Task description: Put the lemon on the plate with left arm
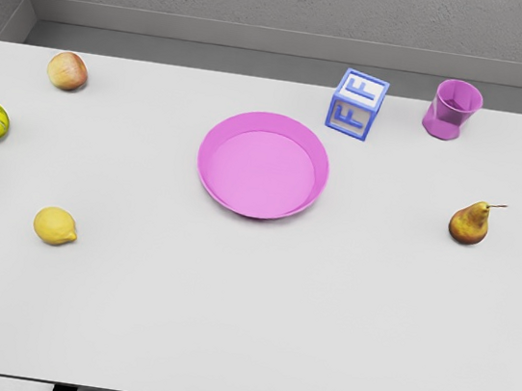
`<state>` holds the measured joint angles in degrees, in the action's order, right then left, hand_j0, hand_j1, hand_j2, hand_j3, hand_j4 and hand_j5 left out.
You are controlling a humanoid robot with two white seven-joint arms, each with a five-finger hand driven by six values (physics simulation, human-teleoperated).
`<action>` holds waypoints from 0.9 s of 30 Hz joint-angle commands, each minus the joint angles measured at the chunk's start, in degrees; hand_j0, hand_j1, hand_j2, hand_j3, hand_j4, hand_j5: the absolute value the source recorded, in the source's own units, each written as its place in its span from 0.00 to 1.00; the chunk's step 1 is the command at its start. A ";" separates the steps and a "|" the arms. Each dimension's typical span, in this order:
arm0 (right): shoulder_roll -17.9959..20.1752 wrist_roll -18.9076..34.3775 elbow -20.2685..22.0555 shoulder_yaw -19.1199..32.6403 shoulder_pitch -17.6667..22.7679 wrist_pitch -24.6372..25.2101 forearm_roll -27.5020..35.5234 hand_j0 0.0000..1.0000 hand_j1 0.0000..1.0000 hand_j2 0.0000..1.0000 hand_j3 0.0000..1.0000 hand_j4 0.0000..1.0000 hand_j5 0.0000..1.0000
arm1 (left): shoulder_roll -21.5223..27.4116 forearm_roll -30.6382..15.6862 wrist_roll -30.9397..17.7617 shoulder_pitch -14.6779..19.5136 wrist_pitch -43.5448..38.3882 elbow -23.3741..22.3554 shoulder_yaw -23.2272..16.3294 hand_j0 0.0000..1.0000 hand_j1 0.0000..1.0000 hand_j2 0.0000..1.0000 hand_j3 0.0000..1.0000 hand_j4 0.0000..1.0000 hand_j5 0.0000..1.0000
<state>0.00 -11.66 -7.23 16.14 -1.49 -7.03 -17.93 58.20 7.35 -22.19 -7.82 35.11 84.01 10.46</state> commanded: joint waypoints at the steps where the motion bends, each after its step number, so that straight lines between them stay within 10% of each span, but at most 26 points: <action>1: 0.00 0.06 0.20 0.03 0.00 0.00 0.08 1.00 1.00 1.00 1.00 1.00 1.00 | 0.07 -0.41 -0.05 0.00 -0.11 0.01 0.00 1.00 1.00 1.00 1.00 1.00 1.00; 16: 0.00 0.15 -0.06 -0.14 0.00 0.00 0.08 1.00 1.00 1.00 1.00 1.00 1.00 | -0.28 6.18 -3.21 -3.69 -0.11 6.95 -0.70 1.00 1.00 1.00 1.00 1.00 1.00; 20: 0.00 0.06 -0.06 -0.06 0.00 0.00 0.08 1.00 1.00 1.00 1.00 1.00 1.00 | 4.20 5.92 -3.04 -3.52 -0.11 8.98 -7.99 1.00 1.00 1.00 1.00 1.00 1.00; 27: 0.00 0.06 -0.06 -0.06 0.09 0.00 0.08 1.00 1.00 1.00 1.00 1.00 1.00 | 3.76 6.27 -3.13 -2.64 -0.11 9.24 -9.14 1.00 1.00 1.00 1.00 1.00 1.00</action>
<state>0.00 -11.59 -7.30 16.05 -1.49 -7.03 -17.87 61.86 13.85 -25.30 -10.02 35.11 93.07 1.80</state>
